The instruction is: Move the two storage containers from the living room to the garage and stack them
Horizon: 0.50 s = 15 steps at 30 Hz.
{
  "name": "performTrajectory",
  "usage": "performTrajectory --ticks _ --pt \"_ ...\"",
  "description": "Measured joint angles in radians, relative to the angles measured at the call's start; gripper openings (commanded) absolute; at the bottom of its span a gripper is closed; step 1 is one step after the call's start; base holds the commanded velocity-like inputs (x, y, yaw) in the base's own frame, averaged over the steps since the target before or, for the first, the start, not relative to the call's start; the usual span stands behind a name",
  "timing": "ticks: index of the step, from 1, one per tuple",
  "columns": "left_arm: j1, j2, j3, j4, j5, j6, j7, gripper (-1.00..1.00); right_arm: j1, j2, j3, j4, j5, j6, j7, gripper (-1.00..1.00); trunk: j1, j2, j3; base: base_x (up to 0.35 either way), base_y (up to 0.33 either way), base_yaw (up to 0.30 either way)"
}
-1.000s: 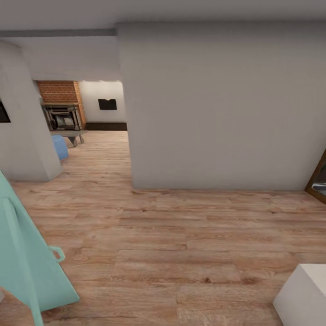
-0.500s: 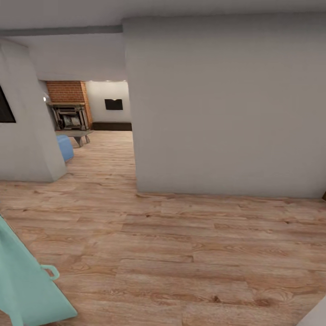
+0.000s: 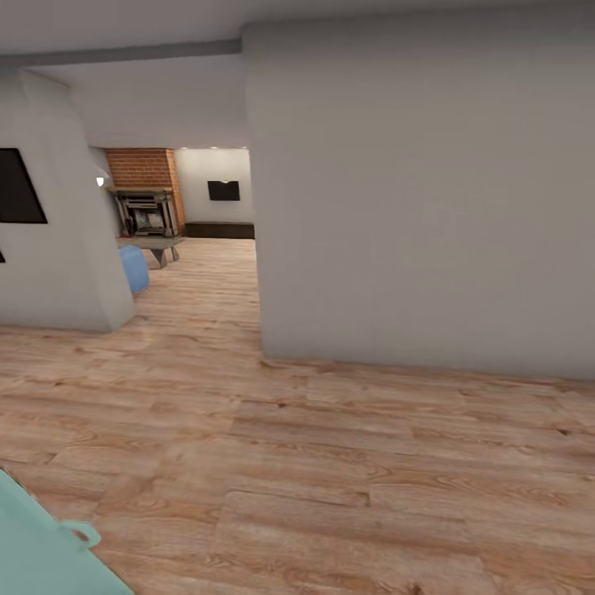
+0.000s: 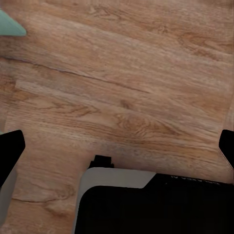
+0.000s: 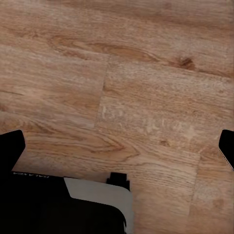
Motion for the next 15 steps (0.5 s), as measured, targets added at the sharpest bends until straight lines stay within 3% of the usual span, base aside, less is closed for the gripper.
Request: performTrajectory --ticks 15 --pt "0.000 0.000 0.000 0.000 0.000 0.000 0.000 1.00 0.000 0.000 0.000 0.000 0.001 0.000 0.000 1.00 0.000 0.000 0.000 0.326 0.000 0.181"
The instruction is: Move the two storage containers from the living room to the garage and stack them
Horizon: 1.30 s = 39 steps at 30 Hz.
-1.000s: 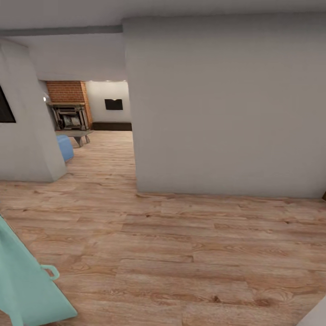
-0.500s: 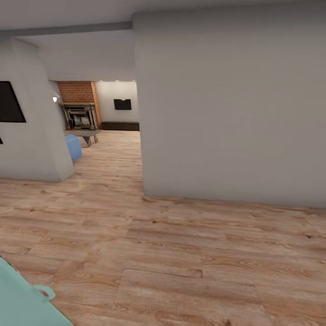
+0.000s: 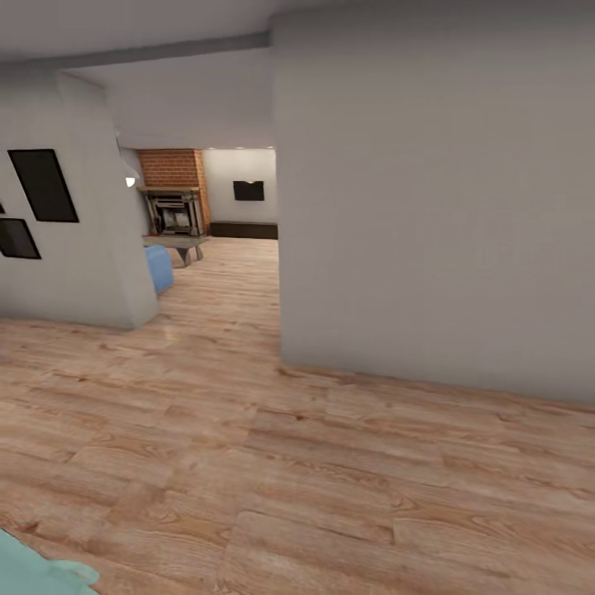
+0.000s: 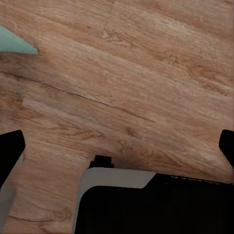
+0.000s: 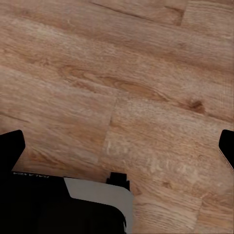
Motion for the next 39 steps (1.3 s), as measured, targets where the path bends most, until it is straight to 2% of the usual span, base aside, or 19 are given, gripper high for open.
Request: performTrajectory --ticks 10,18,29,39 --pt "0.000 0.000 0.000 0.000 0.000 0.000 0.000 1.00 0.000 0.000 0.000 0.000 0.000 0.000 0.000 1.00 0.000 0.000 0.000 0.326 0.000 0.010" --pt "0.000 0.000 0.000 0.000 0.000 0.000 0.000 1.00 0.000 0.000 0.000 0.000 0.000 0.000 0.000 1.00 0.000 0.000 0.000 0.326 0.000 0.162" --pt "0.000 0.000 0.000 0.000 0.000 0.000 0.000 1.00 0.000 0.000 0.000 0.000 0.000 0.000 0.000 1.00 0.000 0.000 0.000 0.326 0.000 0.029" --pt "0.000 0.000 0.000 0.000 0.000 0.000 0.000 1.00 0.000 0.000 0.000 0.000 0.000 0.000 0.000 1.00 0.000 0.000 0.000 0.326 0.000 0.209"
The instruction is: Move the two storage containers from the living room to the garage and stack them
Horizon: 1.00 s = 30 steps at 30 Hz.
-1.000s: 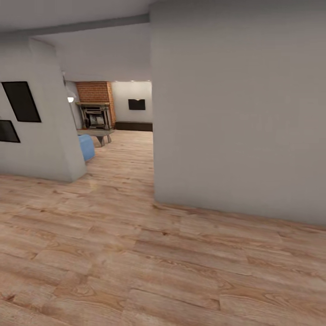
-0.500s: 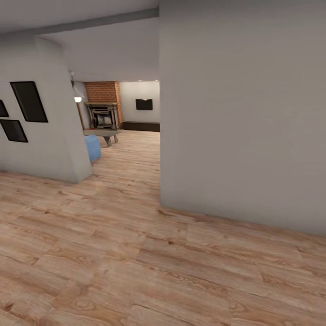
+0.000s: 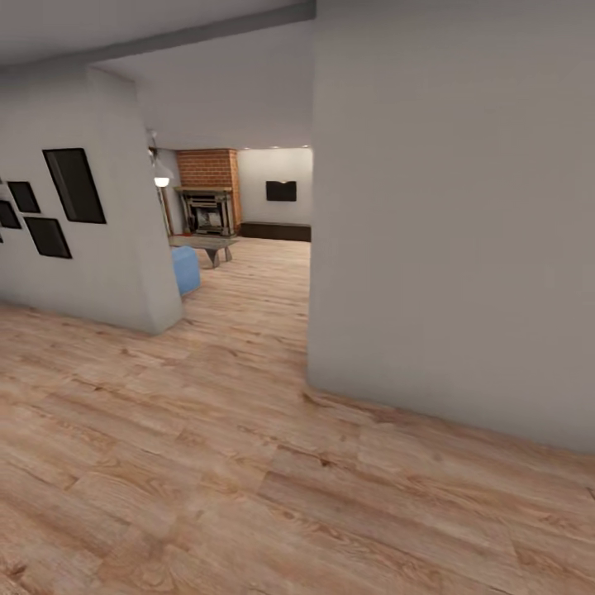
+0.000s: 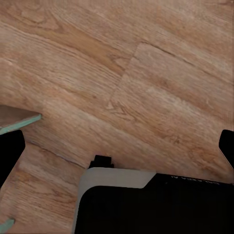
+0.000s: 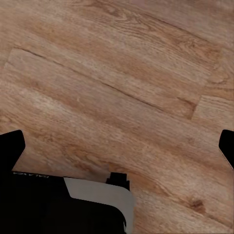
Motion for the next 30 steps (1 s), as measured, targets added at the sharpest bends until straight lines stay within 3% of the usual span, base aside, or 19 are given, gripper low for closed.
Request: performTrajectory --ticks 30 --pt "0.000 0.000 0.000 0.000 0.000 0.000 0.000 1.00 0.000 0.000 0.000 0.000 0.000 0.000 0.000 1.00 0.000 0.000 0.000 0.326 0.000 0.249"
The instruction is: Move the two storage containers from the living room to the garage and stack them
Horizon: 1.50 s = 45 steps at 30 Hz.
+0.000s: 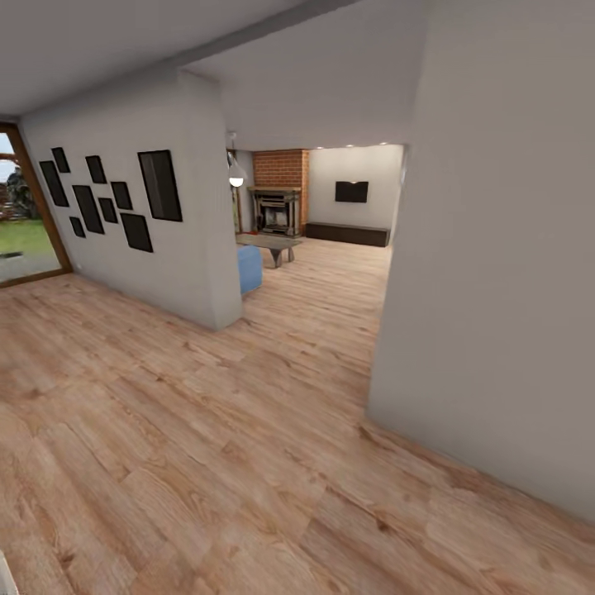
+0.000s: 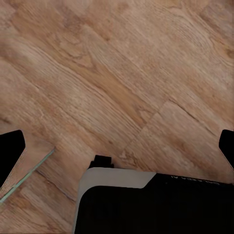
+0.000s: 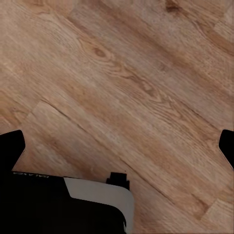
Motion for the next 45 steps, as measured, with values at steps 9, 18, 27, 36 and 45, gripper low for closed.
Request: performTrajectory --ticks 9,18,27,36,45 --pt "0.000 0.000 0.000 0.000 0.000 0.000 0.000 1.00 0.000 0.000 0.000 0.000 0.000 0.000 0.000 1.00 0.000 0.000 0.000 0.326 0.000 0.164" --pt "0.000 0.000 0.000 0.000 0.000 -0.001 0.000 1.00 0.000 0.000 0.000 0.000 0.000 0.000 0.000 1.00 0.000 0.000 0.000 0.326 0.000 0.004" --pt "0.000 0.000 0.000 0.000 0.000 0.000 0.000 1.00 0.000 0.000 0.000 0.000 0.000 0.000 0.000 1.00 0.000 0.000 0.000 0.326 0.000 0.000" --pt "0.000 0.000 0.000 0.000 0.000 0.000 0.000 1.00 0.000 0.000 0.000 0.000 0.000 0.000 0.000 1.00 0.000 0.000 0.000 0.326 0.000 0.079" --pt "0.000 0.000 0.000 0.000 0.000 -0.001 0.000 1.00 0.000 0.000 0.000 0.000 0.000 0.000 0.000 1.00 0.000 0.000 0.000 0.326 0.000 0.157"
